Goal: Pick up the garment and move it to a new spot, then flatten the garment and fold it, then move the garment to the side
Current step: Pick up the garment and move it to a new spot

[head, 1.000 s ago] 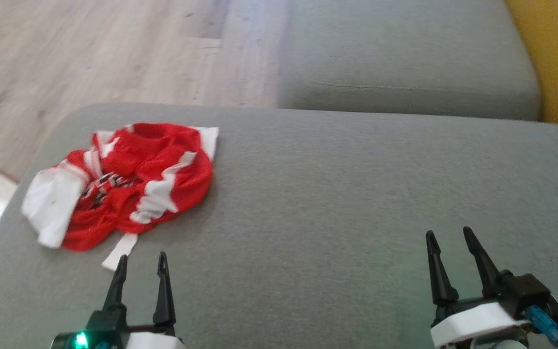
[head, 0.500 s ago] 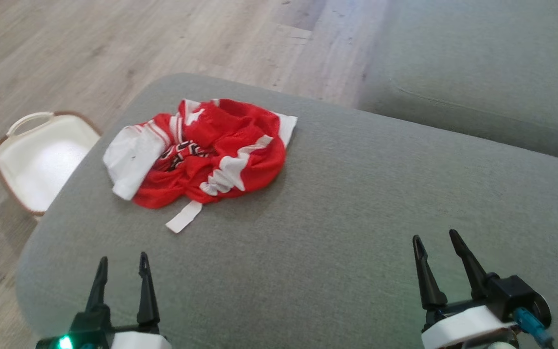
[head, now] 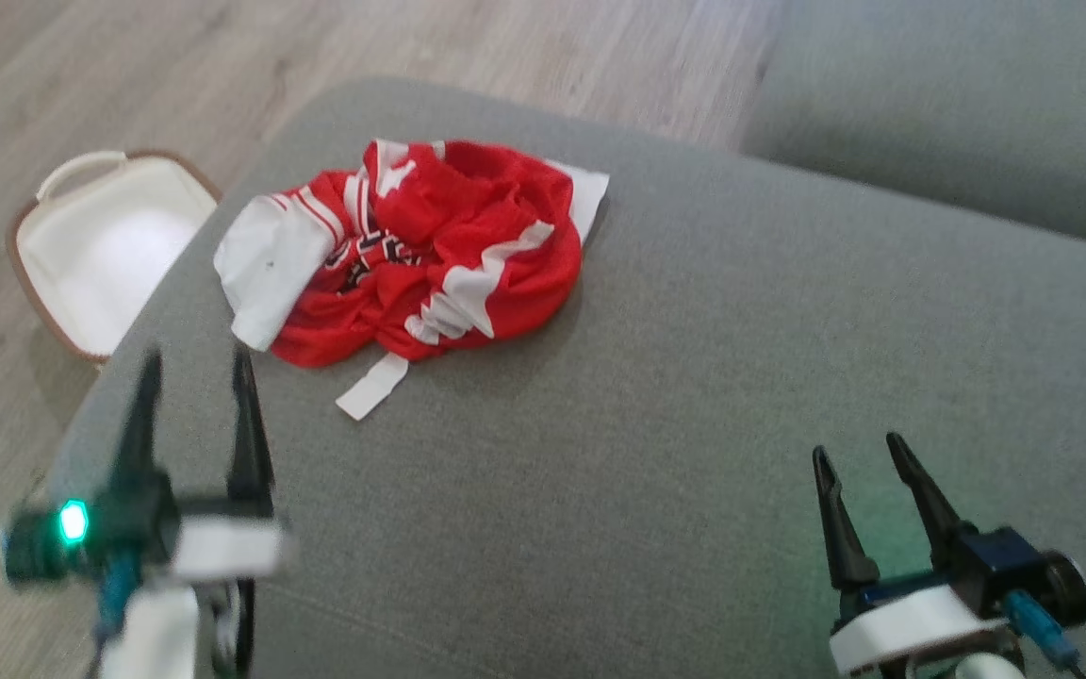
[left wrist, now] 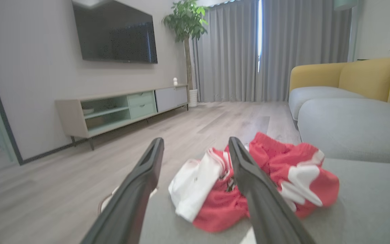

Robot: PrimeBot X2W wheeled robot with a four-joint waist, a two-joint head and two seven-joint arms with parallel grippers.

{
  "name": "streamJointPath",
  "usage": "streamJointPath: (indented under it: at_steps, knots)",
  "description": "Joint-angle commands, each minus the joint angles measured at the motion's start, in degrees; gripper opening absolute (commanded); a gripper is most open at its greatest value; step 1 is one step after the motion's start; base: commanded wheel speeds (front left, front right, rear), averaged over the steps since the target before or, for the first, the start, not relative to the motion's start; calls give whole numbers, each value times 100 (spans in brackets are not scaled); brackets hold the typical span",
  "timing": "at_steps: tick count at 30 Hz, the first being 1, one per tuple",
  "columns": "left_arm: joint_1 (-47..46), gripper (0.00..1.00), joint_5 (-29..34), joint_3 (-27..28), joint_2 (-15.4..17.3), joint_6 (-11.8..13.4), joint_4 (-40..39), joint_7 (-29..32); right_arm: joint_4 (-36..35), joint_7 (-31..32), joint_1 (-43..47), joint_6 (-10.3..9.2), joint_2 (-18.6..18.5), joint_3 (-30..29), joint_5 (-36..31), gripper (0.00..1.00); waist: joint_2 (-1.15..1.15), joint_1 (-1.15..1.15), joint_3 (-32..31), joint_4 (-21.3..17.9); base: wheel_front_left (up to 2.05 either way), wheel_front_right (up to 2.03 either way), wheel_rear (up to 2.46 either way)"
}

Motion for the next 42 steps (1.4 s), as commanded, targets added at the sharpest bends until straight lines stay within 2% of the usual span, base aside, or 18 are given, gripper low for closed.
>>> streamJointPath:
  at_steps: [1,7,9,17,19,25,30,31,32,36,42]
  knots:
    - [-804,100,80,148,169,-75,-199,-55,-232,-61,-351,-4,-61,78,-168,100,0,0,370,-18,0,0,0]
    - [-2617,100,102,-20,417,-427,480,-54,-336,-61,-738,-4,-134,41,-627,100,0,0,1092,-168,0,0,0]
    - [-3264,100,184,-155,497,-520,874,19,-375,-61,-840,-4,-266,69,-691,100,0,0,1332,-227,0,0,0]
    - [-5404,100,137,-607,437,-786,2740,755,-670,-61,-1015,-4,-906,0,-748,100,0,0,2148,-398,0,0,0]
    - [-5583,100,107,-640,421,-803,3010,846,-712,-61,-1024,-4,-971,-10,-744,100,0,0,2219,-415,0,0,0]
    - [-6060,100,-164,-919,402,-879,4617,1580,-885,-61,-1027,-4,-1126,41,-736,100,0,0,2416,-594,0,0,0]
    - [-6101,100,-426,-1261,420,-886,5290,1771,-946,-61,-1013,-4,-1102,24,-718,100,0,0,2520,-678,0,0,0]
    - [-6111,23,-493,-1329,436,-887,5338,1712,-950,-61,-1006,-4,-1101,20,-715,100,0,0,2527,-687,0,0,0]
    - [-6114,0,-544,-1457,437,-887,5361,1649,-950,-61,-997,-4,-1095,4,-712,100,0,0,2526,-691,0,0,0]
    - [-6222,0,-842,-1970,475,-888,5228,1261,-937,-61,-938,-4,-1029,-68,-701,100,0,0,2424,-674,0,0,0]
    - [-6392,0,-1366,-2981,693,-888,4777,914,-777,-61,-1003,-4,-751,98,-643,100,0,0,1885,-868,0,0,0]
